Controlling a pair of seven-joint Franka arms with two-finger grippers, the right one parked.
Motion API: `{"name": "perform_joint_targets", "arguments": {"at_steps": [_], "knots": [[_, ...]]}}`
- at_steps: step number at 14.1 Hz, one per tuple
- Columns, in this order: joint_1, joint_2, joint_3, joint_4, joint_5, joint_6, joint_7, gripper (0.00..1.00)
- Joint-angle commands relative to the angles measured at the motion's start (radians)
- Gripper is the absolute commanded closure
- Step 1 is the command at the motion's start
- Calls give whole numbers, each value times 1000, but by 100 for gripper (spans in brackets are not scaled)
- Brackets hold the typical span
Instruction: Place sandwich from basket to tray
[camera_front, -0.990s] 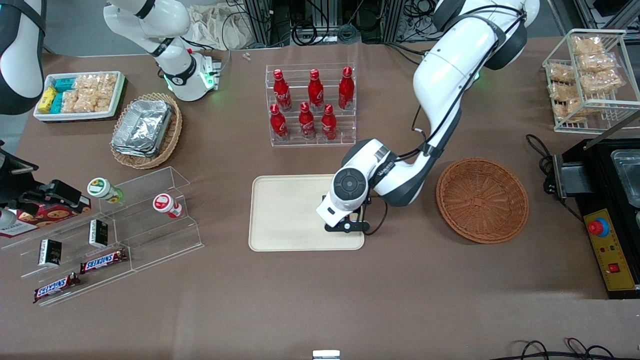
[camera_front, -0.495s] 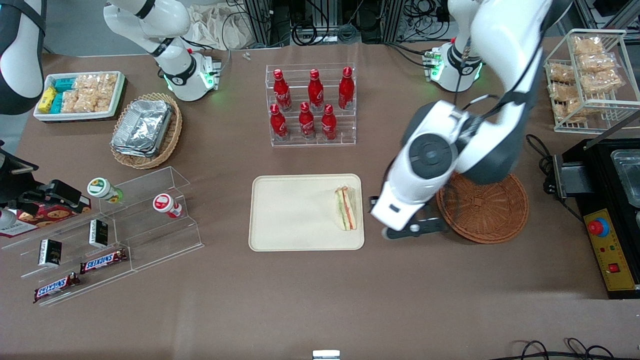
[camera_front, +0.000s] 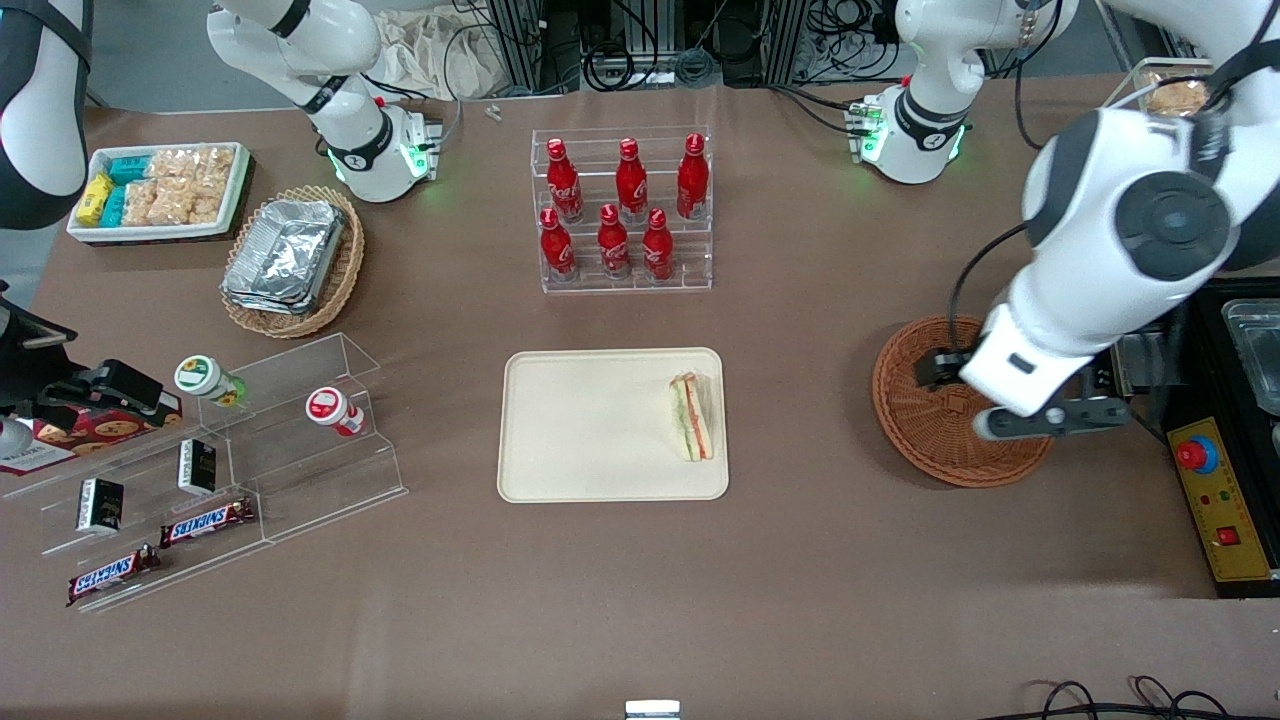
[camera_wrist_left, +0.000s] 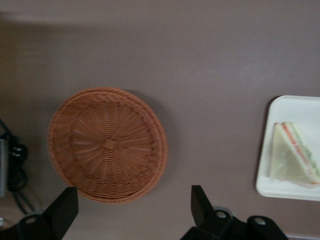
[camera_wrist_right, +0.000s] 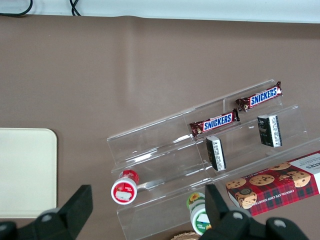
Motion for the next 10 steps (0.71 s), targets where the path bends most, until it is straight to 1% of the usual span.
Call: {"name": "perform_joint_targets", "arguments": {"at_steps": [1,3,6,8,10], "knots": [[93,-110,-10,-141,-19,21,151,0],[158,-138,-10,-170,-19,27,270,0],[198,-140,-8,-161,-19,18,372,0],[208,-123,-8,-117,-22,1,380,0],[207,-96,-8,-58,-19,-40,458,0]]}}
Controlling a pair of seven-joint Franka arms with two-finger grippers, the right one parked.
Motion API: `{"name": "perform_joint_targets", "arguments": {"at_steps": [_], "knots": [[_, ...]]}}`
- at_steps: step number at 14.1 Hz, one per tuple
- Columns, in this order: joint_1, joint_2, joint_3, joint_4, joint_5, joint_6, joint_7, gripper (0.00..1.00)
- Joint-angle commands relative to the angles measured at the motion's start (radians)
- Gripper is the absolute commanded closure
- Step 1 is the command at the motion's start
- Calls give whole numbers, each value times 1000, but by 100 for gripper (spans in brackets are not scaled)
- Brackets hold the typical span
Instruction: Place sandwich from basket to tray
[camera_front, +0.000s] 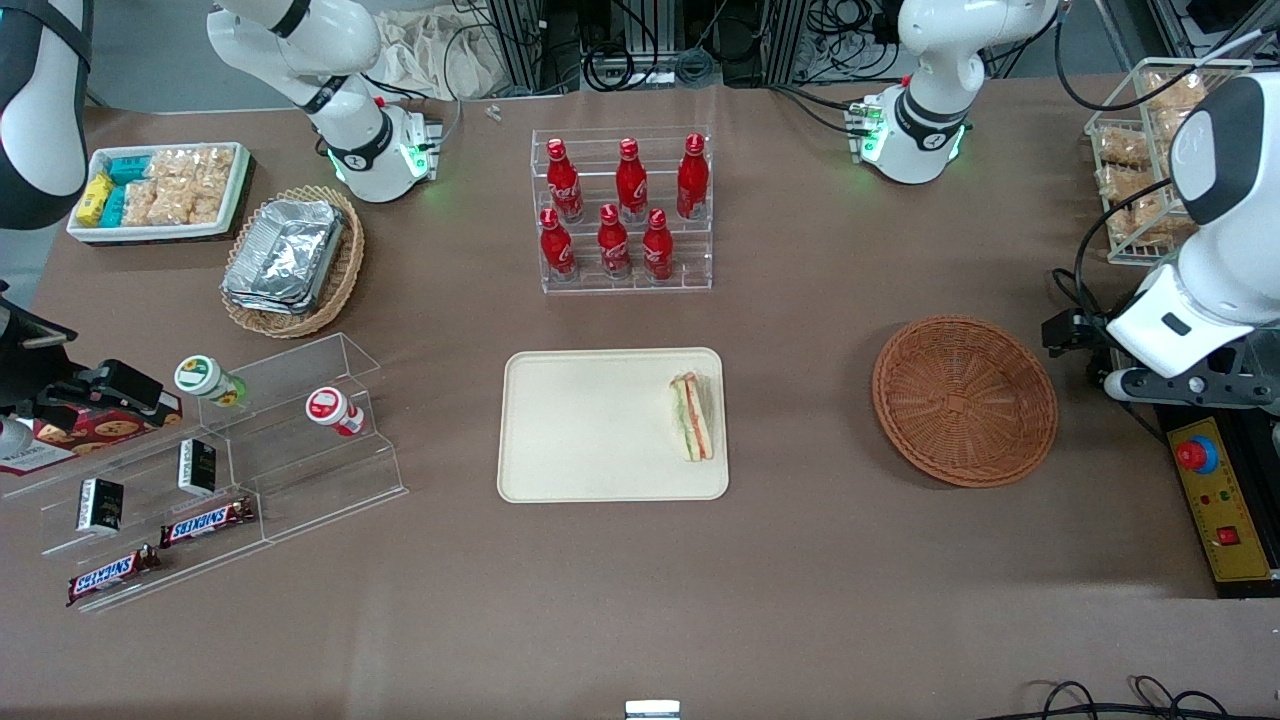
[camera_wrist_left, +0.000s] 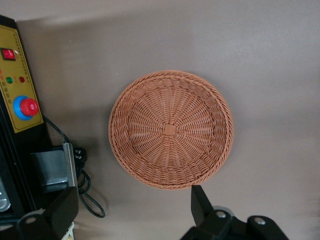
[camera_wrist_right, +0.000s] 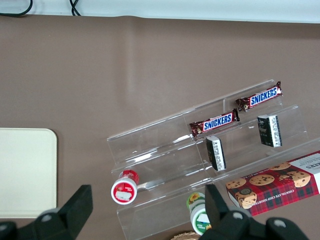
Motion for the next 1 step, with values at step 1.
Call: {"name": "perform_joint_targets", "arguments": {"at_steps": [1], "knots": [[15,18,-9,63,-14,-51,105,0]]}}
